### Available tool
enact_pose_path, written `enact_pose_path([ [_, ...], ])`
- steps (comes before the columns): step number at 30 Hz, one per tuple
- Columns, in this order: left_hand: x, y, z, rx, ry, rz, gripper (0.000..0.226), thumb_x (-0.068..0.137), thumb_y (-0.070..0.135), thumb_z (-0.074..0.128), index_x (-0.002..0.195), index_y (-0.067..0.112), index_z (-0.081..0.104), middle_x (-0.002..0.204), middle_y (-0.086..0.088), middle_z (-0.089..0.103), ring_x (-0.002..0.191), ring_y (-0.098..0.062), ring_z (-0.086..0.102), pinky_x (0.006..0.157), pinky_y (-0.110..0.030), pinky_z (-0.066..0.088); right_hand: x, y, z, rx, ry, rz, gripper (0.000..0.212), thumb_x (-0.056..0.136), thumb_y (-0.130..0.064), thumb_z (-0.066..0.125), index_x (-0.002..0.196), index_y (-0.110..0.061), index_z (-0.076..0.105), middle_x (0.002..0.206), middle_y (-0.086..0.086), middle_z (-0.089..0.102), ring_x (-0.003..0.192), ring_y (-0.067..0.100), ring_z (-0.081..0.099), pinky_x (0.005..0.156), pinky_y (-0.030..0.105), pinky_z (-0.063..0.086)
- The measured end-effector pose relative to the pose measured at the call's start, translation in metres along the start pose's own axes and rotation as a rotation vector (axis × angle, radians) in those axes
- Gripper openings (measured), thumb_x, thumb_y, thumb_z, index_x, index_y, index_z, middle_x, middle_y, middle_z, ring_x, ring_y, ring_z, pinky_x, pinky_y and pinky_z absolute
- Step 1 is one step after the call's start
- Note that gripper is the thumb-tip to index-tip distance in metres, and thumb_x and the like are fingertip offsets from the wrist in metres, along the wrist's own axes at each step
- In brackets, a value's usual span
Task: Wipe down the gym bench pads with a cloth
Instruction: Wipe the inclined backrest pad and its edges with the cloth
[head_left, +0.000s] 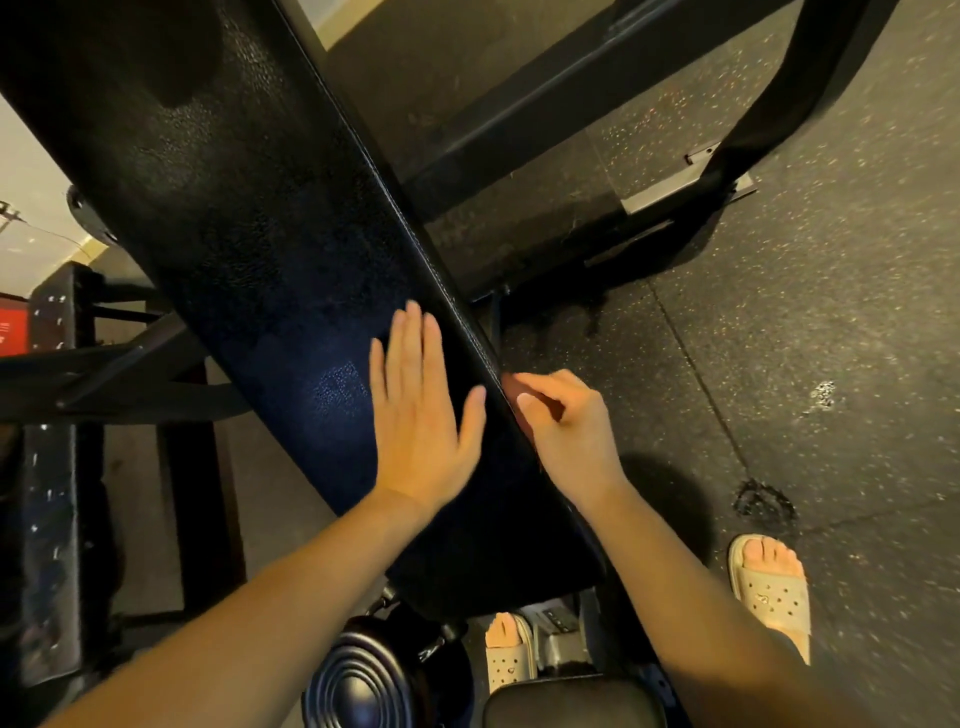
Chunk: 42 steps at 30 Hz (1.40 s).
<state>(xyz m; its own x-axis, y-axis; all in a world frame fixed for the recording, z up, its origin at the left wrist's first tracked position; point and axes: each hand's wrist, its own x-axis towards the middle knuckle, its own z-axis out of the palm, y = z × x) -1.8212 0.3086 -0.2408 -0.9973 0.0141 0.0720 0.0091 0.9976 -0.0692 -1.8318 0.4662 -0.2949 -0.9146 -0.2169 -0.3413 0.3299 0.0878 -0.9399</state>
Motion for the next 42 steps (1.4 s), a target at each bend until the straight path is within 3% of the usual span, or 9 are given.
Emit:
enact_pose_path([
  [2,-0.026,0.002,0.013,0.023,-0.063,0.038,0.082,0.1,0.041,0.051,0.161,0.0,0.012,0.17,-0.018,0.004,0.158,-0.029,-0.002,0.127,-0.056,0.008,-0.024,0.027,-0.004,-0.022,0.003,0.017,0.025,0.101,-0.015,0.057,0.122,-0.023,0.068,0.113,-0.012,0.063,0.105,-0.001,0.062,0.091,0.013,0.05],
  [7,-0.042,0.002,0.045,0.114,-0.084,0.053,0.093,0.099,0.054,0.044,0.159,0.002,-0.005,0.168,-0.02,-0.006,0.157,-0.034,-0.007,0.126,-0.057,0.003,-0.107,0.108,-0.041,-0.195,-0.103,0.408,0.031,0.099,-0.01,0.059,0.094,-0.04,0.061,0.101,-0.007,0.063,0.101,0.016,0.065,0.081,0.02,0.049],
  [14,-0.042,0.0,0.061,0.096,-0.004,0.051,0.097,0.095,0.055,0.042,0.159,0.003,-0.011,0.167,-0.013,-0.016,0.156,-0.03,-0.015,0.126,-0.056,-0.002,-0.052,0.06,-0.008,0.036,0.021,0.037,0.024,0.102,-0.015,0.057,0.121,-0.02,0.071,0.11,-0.012,0.062,0.103,0.005,0.064,0.089,0.019,0.053],
  [19,-0.043,0.0,0.066,0.073,0.032,0.05,0.095,0.096,0.056,0.036,0.159,0.004,-0.011,0.168,-0.019,-0.005,0.157,-0.029,-0.013,0.126,-0.056,-0.001,-0.11,0.113,-0.023,-0.121,0.042,0.376,0.021,0.1,-0.013,0.058,0.101,-0.031,0.067,0.103,-0.009,0.063,0.095,0.006,0.063,0.09,0.044,0.056],
  [22,-0.042,-0.001,0.066,0.071,0.038,0.055,0.094,0.096,0.056,0.035,0.159,0.004,-0.011,0.167,-0.021,-0.002,0.157,-0.029,-0.014,0.126,-0.056,-0.002,-0.066,0.078,-0.007,-0.151,0.057,0.22,0.02,0.1,-0.016,0.057,0.109,-0.028,0.07,0.105,-0.009,0.061,0.095,0.004,0.062,0.089,0.034,0.055],
  [26,-0.042,-0.001,0.067,0.068,0.041,0.071,0.095,0.095,0.057,0.035,0.159,0.004,-0.011,0.167,-0.021,-0.001,0.157,-0.029,-0.014,0.126,-0.055,-0.003,-0.048,0.045,0.009,0.083,0.135,0.022,0.024,0.104,-0.022,0.055,0.124,-0.02,0.068,0.112,-0.01,0.061,0.104,0.011,0.064,0.087,0.024,0.054],
  [31,-0.042,-0.002,0.07,0.063,0.059,0.062,0.094,0.096,0.058,0.032,0.16,0.005,-0.01,0.166,-0.021,0.0,0.157,-0.029,-0.012,0.126,-0.055,-0.002,-0.105,0.1,-0.009,-0.004,0.145,0.522,0.021,0.1,-0.02,0.057,0.096,-0.04,0.062,0.102,-0.005,0.066,0.094,0.015,0.069,0.082,0.04,0.059],
  [37,-0.043,-0.003,0.069,0.068,0.047,0.08,0.094,0.096,0.057,0.033,0.16,0.005,-0.011,0.167,-0.02,-0.002,0.157,-0.029,-0.013,0.126,-0.055,-0.003,-0.034,0.039,0.012,0.154,0.101,0.069,0.023,0.103,-0.02,0.055,0.122,-0.023,0.068,0.112,-0.011,0.061,0.107,0.008,0.063,0.091,0.024,0.053],
  [42,-0.044,-0.002,0.071,0.066,0.063,0.072,0.094,0.095,0.057,0.035,0.16,0.004,-0.01,0.166,-0.021,0.001,0.157,-0.03,-0.012,0.126,-0.055,-0.002,-0.109,0.1,-0.014,0.016,0.145,0.55,0.025,0.101,-0.018,0.056,0.098,-0.042,0.061,0.102,-0.011,0.063,0.099,0.01,0.067,0.079,0.026,0.057],
])
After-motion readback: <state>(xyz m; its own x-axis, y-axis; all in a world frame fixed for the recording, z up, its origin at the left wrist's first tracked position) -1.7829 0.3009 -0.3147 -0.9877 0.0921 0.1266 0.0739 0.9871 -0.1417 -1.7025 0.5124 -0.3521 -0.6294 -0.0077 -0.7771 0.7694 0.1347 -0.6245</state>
